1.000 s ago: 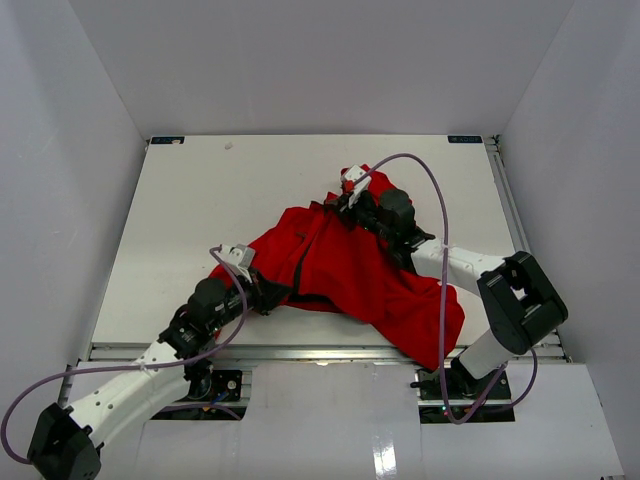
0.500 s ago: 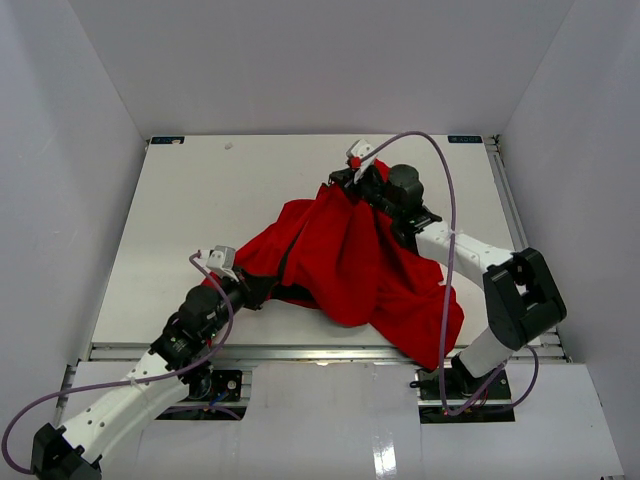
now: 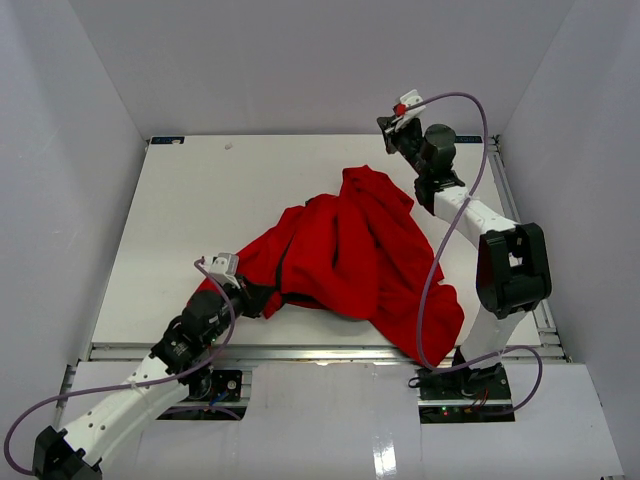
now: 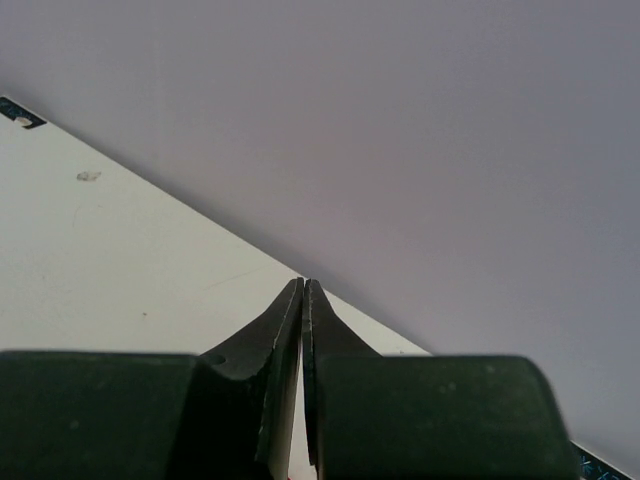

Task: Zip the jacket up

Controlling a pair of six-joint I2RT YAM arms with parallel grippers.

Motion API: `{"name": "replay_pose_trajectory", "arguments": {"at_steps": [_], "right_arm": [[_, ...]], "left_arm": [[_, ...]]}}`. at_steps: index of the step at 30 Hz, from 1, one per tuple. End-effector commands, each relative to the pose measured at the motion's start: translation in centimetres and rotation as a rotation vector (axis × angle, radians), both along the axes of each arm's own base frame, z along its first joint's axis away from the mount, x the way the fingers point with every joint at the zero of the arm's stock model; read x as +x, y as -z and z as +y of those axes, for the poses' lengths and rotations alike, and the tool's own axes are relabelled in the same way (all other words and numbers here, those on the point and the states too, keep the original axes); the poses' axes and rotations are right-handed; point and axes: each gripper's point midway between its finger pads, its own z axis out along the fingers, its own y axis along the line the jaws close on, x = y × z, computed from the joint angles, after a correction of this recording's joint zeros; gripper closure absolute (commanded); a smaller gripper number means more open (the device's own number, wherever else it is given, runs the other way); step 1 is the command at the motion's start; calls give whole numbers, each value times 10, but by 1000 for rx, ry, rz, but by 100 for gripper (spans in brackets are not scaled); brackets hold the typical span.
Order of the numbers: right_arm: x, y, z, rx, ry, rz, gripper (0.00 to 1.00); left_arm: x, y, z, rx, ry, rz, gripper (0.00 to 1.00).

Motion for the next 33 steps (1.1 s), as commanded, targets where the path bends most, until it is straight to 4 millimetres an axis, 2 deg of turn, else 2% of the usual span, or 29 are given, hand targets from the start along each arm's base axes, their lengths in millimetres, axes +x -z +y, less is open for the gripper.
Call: {"name": "replay_pose_trajectory", "arguments": {"at_steps": [1, 3, 5, 7, 9, 11, 15, 16, 18, 21, 25, 28, 30, 31, 33], "right_arm": [[-9, 10, 32, 30, -182, 104, 92], [-25, 13, 52, 35, -261, 140, 92], [-50, 24, 78, 37, -311, 183, 90], [-72, 38, 100, 33, -354, 238, 76], [-94, 55, 119, 57, -391, 297, 62], [-112, 79, 136, 61, -410, 362, 53], [-111, 125, 153, 86, -328, 544, 37], [-108, 123, 158, 95, -316, 555, 32], [-109, 137, 167, 101, -287, 604, 31], [-110, 157, 168, 101, -221, 663, 32], [-122, 198, 154, 63, -122, 734, 34], [-146, 220, 126, 73, -67, 745, 39], [-161, 224, 113, 91, -52, 736, 42], [-165, 218, 110, 109, -56, 717, 45], [-182, 230, 99, 96, -56, 730, 48]], "left_arm": [[-16, 13, -17, -2, 129, 36, 95], [-18, 7, -23, -19, 166, 24, 86], [-15, 4, -24, -12, 158, 20, 81], [-8, 1, -21, -8, 125, 13, 71], [-3, -8, -22, -20, 110, -4, 65], [2, -16, -22, -27, 94, -21, 63], [12, -16, -22, 17, 61, 8, 61], [17, -13, -18, 31, 28, 14, 61], [16, -5, -16, 43, 23, 27, 60], [14, 3, -16, 42, 29, 31, 61], [14, 7, -11, 49, 5, 35, 59], [17, -3, -10, 43, -5, 17, 58], [18, -9, -11, 45, -2, 4, 57], [20, -15, -12, 44, 0, -7, 56], [22, -24, -14, 47, 3, -27, 56]]}}
